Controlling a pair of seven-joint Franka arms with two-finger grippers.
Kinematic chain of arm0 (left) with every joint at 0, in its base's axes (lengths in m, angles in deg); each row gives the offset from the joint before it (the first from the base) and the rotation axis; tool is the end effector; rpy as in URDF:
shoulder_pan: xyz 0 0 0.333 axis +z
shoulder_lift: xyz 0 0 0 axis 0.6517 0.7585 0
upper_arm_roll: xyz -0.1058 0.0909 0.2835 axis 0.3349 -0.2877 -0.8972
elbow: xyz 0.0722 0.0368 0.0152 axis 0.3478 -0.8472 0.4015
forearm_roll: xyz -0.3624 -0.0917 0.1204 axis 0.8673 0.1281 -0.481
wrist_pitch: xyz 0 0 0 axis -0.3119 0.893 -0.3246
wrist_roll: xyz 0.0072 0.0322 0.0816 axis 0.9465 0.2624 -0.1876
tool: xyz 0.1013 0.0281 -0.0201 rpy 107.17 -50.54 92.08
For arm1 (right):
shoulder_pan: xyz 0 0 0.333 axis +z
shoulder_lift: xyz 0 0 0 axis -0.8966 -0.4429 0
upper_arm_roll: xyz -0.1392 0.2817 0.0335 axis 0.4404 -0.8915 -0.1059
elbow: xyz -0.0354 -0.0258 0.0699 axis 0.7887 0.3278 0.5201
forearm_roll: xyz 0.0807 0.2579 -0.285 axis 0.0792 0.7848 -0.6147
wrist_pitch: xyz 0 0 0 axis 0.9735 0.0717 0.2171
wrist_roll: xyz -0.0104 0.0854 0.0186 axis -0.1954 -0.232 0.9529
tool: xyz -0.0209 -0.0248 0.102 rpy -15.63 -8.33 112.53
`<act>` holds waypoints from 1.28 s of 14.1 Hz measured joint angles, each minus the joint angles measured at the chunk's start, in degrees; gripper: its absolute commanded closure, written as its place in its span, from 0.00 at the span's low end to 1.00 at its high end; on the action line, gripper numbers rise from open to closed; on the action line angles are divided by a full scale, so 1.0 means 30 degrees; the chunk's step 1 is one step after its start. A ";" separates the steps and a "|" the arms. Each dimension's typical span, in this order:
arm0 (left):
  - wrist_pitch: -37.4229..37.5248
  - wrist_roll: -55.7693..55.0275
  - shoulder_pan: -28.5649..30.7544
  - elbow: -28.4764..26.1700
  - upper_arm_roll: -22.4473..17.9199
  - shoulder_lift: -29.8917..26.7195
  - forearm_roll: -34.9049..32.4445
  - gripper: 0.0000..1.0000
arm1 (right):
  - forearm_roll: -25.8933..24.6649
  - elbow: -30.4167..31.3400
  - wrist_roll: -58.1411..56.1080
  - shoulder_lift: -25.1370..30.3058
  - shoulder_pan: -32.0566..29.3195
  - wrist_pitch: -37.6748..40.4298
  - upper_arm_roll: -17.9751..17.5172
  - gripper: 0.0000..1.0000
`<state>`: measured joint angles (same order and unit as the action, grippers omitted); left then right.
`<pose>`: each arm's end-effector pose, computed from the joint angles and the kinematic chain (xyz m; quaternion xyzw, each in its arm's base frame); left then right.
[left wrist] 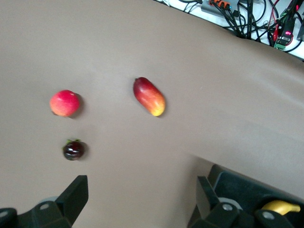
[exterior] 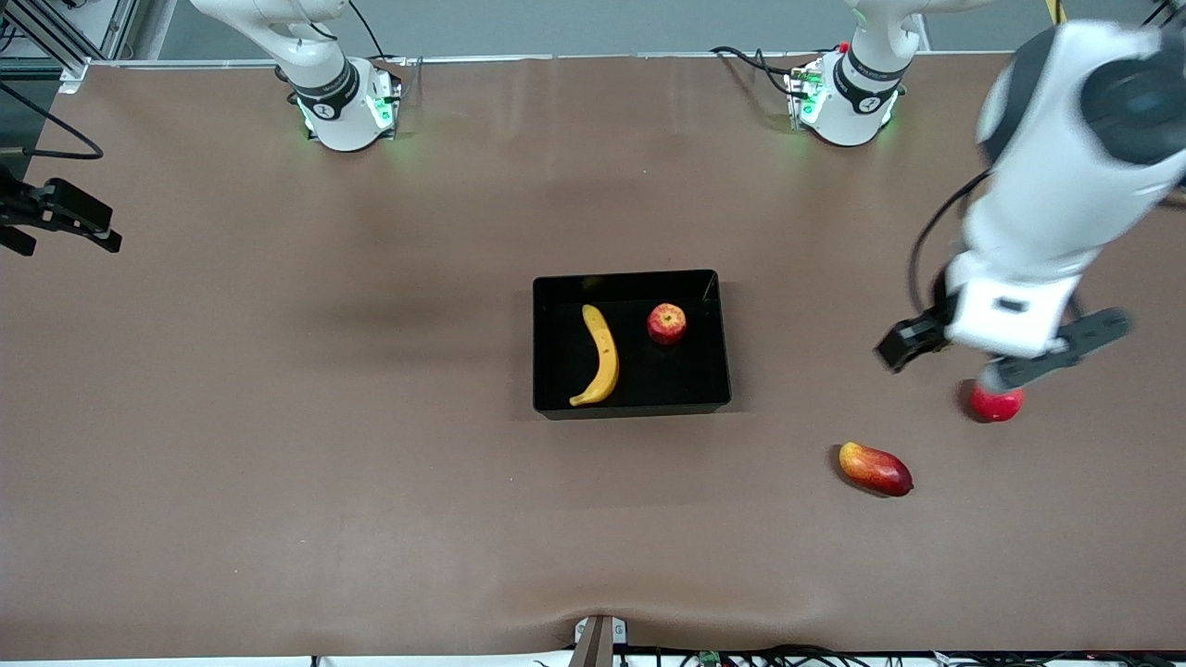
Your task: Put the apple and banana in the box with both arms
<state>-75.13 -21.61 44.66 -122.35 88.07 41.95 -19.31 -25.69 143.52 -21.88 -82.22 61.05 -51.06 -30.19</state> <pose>0.6240 -0.1470 0.5977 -0.9783 -0.1927 -0.0640 0.0420 0.5432 -0.0391 0.6371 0.9998 0.0182 0.0069 0.0039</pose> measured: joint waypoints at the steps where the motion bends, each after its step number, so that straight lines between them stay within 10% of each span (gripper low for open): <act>1: 0.0300 0.0842 0.0534 -0.0019 -0.0003 -0.0431 0.0396 0.00 | 0.0000 0.0001 0.0000 0.0000 0.0000 0.0000 0.0002 0.00; 18: 0.2561 0.9763 -0.1438 -0.5540 -0.5477 -0.6809 0.4048 0.00 | 0.0000 0.0001 0.0000 0.0000 0.0000 0.0004 -0.0005 0.00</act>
<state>-67.45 7.68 40.34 -138.97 71.64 21.53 -7.17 -25.69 143.52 -21.88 -82.22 61.05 -51.05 -30.20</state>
